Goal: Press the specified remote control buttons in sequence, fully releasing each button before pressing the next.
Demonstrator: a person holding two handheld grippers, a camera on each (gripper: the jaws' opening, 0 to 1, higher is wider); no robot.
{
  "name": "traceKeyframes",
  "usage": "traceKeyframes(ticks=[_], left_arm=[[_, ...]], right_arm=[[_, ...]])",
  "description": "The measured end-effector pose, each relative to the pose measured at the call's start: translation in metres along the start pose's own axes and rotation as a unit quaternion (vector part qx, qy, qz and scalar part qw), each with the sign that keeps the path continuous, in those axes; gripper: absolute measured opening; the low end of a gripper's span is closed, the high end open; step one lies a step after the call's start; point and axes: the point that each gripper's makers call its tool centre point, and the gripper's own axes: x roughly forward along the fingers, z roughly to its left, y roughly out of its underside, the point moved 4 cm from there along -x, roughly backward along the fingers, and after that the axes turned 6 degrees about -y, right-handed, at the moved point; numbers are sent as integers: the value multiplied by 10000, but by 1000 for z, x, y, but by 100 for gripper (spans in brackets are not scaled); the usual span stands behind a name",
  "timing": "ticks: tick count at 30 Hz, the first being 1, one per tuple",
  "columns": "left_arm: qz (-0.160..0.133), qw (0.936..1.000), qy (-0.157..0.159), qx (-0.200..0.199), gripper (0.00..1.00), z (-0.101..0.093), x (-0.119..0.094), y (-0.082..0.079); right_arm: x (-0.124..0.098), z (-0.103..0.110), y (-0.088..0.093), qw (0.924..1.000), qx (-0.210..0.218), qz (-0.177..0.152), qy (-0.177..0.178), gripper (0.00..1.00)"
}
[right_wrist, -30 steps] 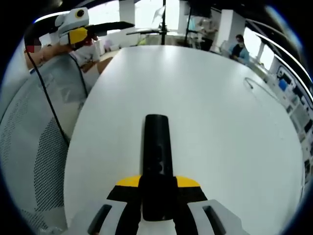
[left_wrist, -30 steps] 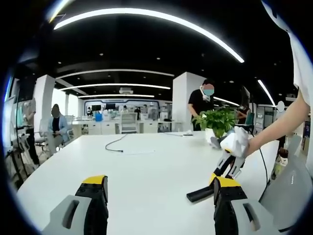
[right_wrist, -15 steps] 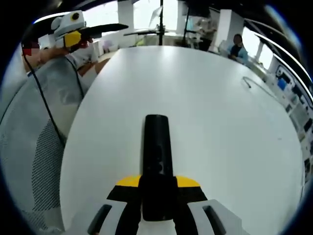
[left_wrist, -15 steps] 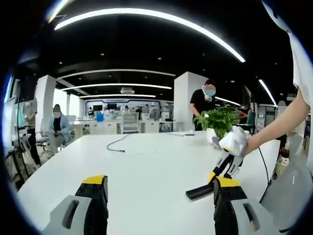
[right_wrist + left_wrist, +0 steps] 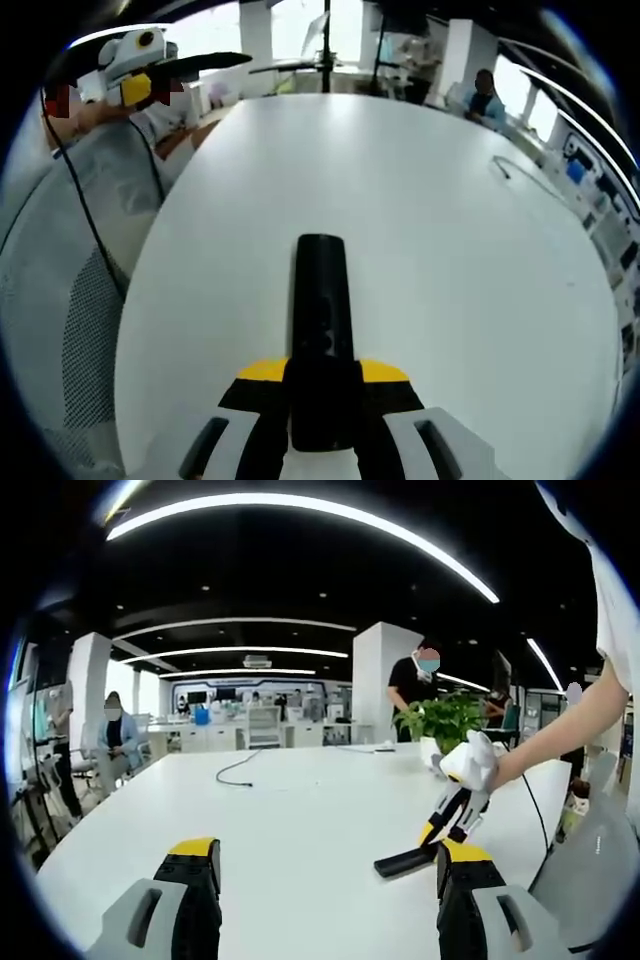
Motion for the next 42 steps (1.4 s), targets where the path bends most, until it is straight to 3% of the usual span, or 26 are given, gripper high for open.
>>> traceKeyframes(ticks=[42], left_arm=[[73, 9999, 119, 62, 92, -4, 1, 2]], right_arm=[[-2, -26, -1, 9996, -90, 254, -118, 21]])
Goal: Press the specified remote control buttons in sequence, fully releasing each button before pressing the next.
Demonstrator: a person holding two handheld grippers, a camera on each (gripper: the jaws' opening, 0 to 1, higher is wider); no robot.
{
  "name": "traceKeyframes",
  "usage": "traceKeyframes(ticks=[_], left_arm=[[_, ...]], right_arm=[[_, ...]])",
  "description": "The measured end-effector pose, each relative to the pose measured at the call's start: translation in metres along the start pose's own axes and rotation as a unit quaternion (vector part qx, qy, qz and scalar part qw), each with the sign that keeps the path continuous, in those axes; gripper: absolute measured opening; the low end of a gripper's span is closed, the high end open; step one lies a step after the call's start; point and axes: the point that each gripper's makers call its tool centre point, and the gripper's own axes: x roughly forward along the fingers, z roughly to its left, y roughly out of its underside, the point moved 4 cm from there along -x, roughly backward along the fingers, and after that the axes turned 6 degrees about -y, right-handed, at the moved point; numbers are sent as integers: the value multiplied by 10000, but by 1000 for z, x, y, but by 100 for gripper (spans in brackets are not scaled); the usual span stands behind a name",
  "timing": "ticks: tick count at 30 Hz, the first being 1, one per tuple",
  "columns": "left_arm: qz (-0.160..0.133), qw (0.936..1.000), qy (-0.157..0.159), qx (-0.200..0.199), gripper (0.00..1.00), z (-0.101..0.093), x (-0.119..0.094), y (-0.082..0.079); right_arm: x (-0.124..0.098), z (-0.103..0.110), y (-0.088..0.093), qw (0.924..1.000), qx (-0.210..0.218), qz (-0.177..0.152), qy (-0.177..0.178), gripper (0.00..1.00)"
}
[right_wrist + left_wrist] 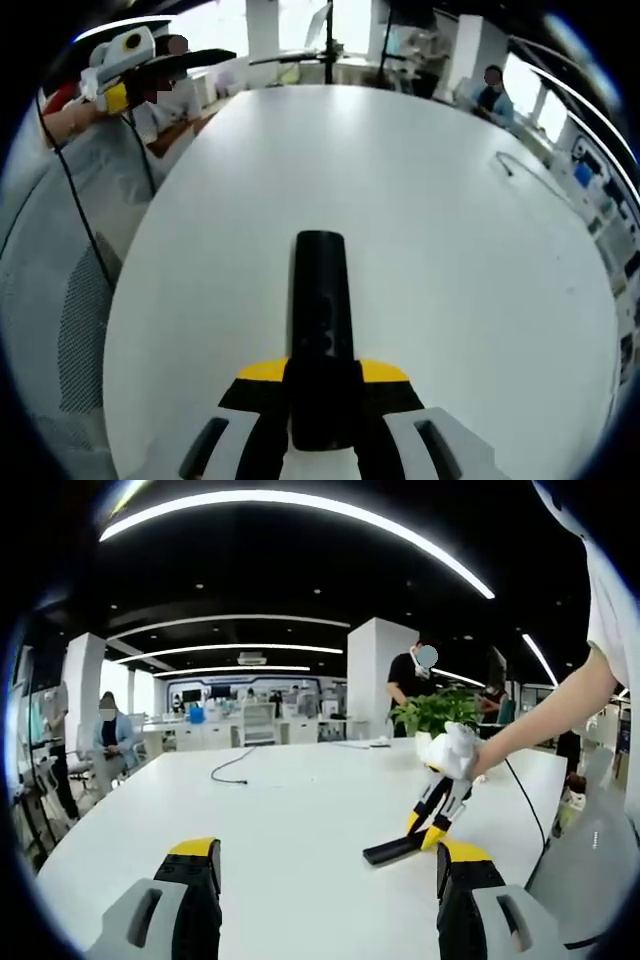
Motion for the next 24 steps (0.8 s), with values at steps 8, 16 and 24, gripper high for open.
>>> traceKeyframes(ticks=[8, 16, 24], left_arm=[[40, 10000, 22, 62, 92, -1, 1, 1], [52, 10000, 22, 42, 92, -1, 1, 2], [67, 9999, -10, 100, 92, 0, 1, 2]], right_arm=[[0, -7, -1, 10000, -7, 82, -16, 21], [0, -12, -2, 9998, -19, 179, -28, 21], [-1, -15, -3, 9995, -56, 296, -61, 21]])
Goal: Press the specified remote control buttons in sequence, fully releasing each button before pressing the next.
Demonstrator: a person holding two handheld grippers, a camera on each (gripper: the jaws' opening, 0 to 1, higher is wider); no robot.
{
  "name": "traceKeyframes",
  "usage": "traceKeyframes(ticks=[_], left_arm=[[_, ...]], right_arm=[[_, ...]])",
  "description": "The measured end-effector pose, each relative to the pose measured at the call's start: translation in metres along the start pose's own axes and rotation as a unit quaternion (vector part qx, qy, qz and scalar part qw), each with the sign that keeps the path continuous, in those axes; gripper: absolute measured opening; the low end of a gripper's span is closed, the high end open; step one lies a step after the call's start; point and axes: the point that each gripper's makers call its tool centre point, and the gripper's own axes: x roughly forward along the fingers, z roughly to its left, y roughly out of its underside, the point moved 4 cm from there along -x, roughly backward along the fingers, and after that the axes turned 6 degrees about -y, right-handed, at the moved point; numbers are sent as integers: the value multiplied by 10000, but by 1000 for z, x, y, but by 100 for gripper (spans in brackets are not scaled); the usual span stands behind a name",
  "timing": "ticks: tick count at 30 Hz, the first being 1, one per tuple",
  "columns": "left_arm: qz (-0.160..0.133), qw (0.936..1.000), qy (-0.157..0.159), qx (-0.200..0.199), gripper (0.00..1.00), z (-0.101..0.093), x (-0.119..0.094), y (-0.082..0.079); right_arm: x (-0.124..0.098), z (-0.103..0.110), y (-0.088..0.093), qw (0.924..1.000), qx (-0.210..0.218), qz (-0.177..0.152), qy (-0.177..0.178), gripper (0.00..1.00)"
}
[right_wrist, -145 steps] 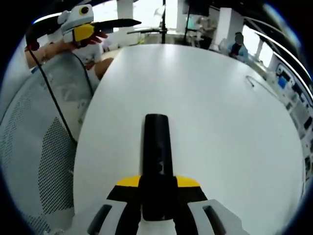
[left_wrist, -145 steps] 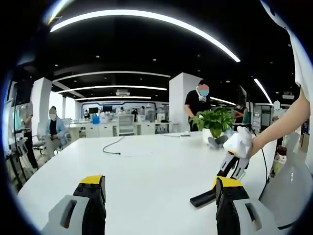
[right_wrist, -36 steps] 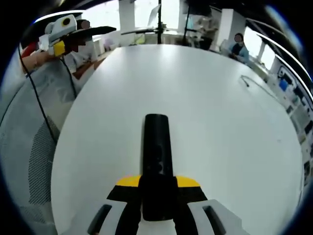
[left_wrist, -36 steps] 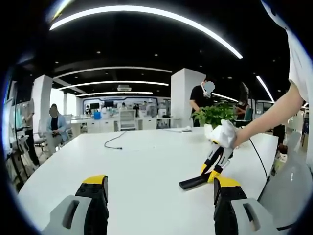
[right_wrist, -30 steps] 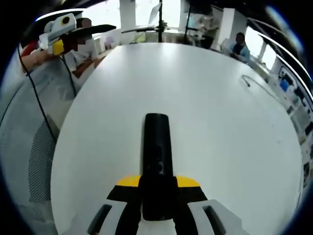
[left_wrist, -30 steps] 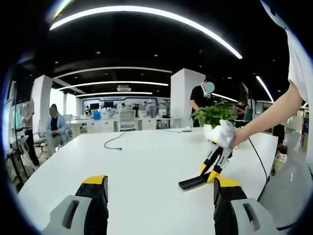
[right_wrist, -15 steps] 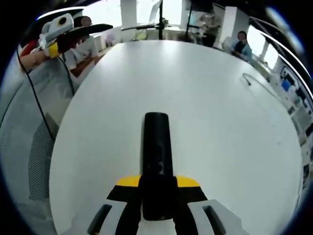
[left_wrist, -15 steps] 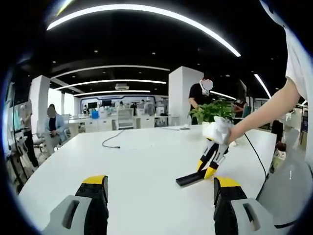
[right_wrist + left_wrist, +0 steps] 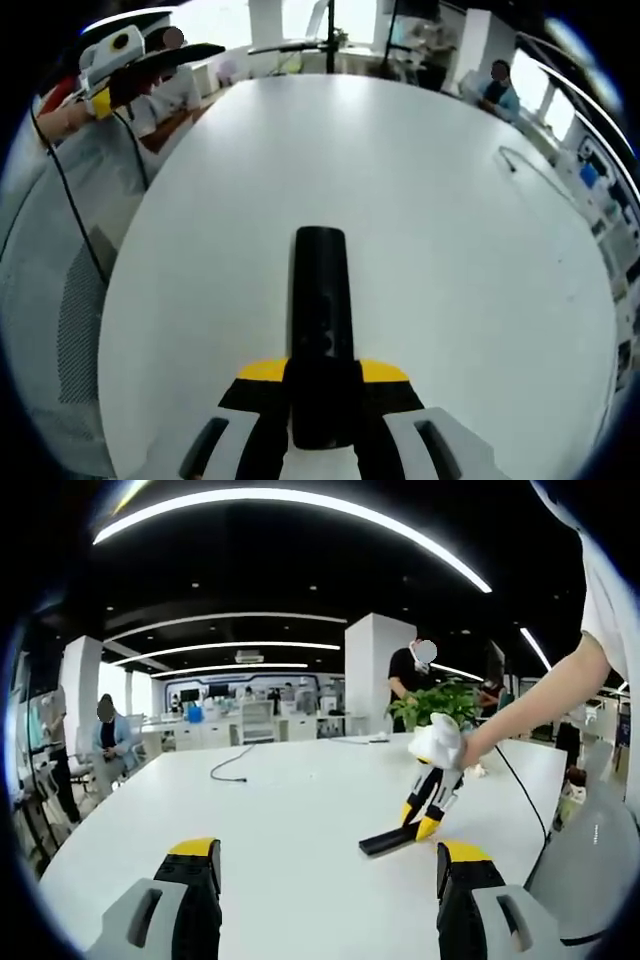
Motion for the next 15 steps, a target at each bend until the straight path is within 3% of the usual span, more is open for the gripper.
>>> traceKeyframes(ticks=[15], left_arm=[[50, 10000, 37, 16, 92, -1, 1, 1]], right_arm=[[-1, -9, 0, 9999, -83, 91, -59, 21]])
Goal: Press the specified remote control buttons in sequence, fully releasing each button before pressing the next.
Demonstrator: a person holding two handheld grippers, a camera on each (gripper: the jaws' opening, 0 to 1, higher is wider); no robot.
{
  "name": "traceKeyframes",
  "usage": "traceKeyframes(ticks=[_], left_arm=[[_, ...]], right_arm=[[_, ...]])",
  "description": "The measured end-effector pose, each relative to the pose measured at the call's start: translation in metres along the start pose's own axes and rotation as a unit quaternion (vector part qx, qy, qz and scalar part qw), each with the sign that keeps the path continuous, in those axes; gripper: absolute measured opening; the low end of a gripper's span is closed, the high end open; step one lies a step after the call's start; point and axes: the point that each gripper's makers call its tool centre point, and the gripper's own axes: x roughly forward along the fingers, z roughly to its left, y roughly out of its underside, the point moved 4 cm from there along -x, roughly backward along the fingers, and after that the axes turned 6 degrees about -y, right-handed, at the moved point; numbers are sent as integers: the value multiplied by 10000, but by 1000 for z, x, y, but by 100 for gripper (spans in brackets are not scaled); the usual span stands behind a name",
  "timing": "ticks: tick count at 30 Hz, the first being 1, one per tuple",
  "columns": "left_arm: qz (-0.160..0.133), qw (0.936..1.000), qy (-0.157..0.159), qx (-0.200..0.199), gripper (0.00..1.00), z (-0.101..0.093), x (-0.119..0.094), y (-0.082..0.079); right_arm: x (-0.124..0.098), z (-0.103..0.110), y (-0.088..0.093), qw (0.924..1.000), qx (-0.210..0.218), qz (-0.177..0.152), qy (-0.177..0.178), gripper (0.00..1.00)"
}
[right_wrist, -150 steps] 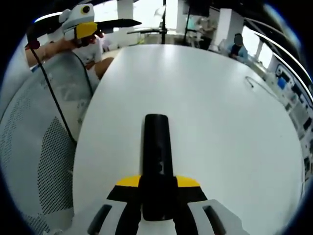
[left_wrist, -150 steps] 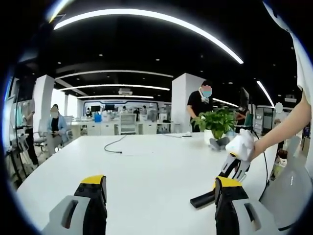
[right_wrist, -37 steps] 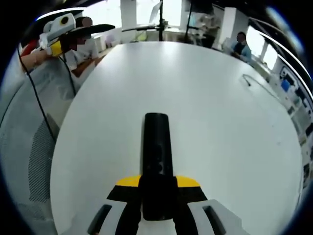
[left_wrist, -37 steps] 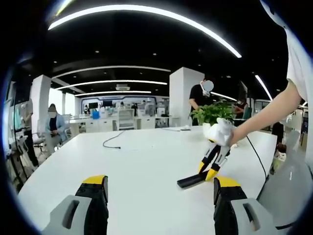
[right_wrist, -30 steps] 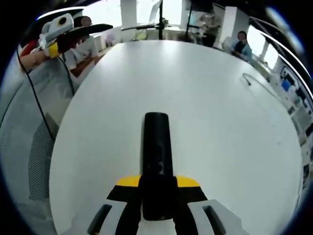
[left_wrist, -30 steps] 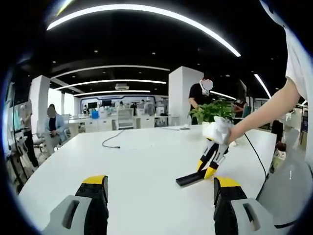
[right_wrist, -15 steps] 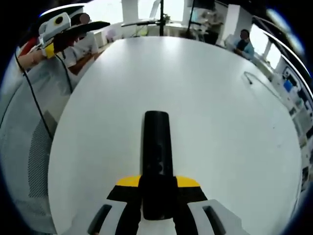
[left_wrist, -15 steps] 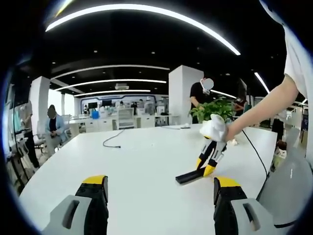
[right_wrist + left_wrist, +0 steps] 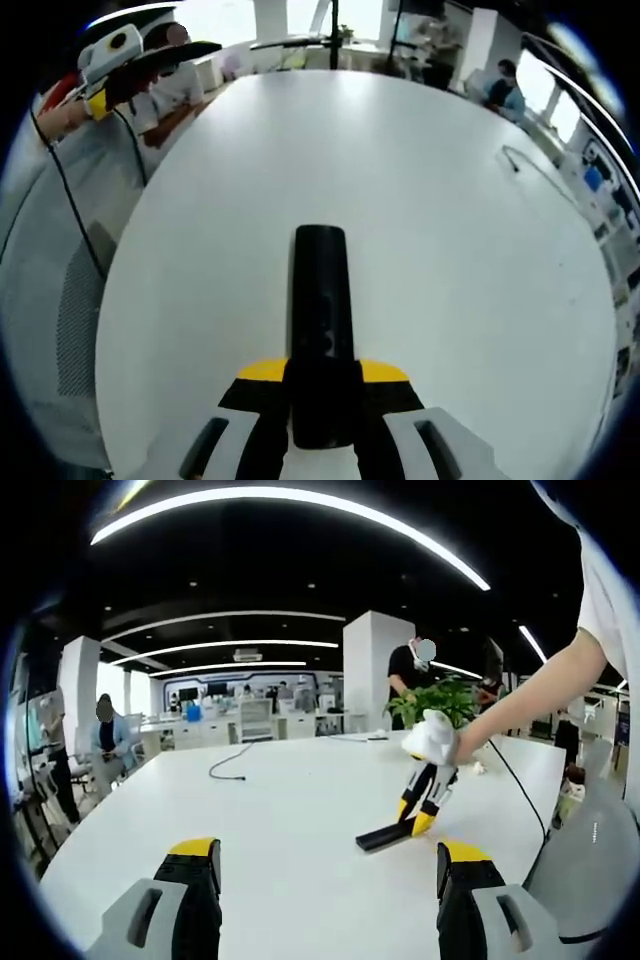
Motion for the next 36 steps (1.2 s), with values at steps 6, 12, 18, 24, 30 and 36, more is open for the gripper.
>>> traceKeyframes(ticks=[6, 12, 18, 24, 30, 36], left_arm=[[17, 10000, -13, 7, 92, 0, 1, 1], [31, 10000, -8, 24, 92, 0, 1, 1], [32, 10000, -6, 10, 92, 0, 1, 1], [35, 10000, 2, 8, 92, 0, 1, 1], [38, 10000, 2, 9, 92, 0, 1, 1], [46, 10000, 26, 11, 92, 0, 0, 2]], right_arm=[[0, -3, 0, 10000, -42, 68, -25, 21], [0, -5, 0, 10000, -39, 77, -32, 21], [-1, -7, 0, 10000, -16, 64, -25, 21], [-1, -10, 0, 10000, -17, 76, -29, 21], [-2, -12, -1, 10000, -16, 89, -26, 21], [-2, -15, -1, 10000, -17, 95, -25, 21]])
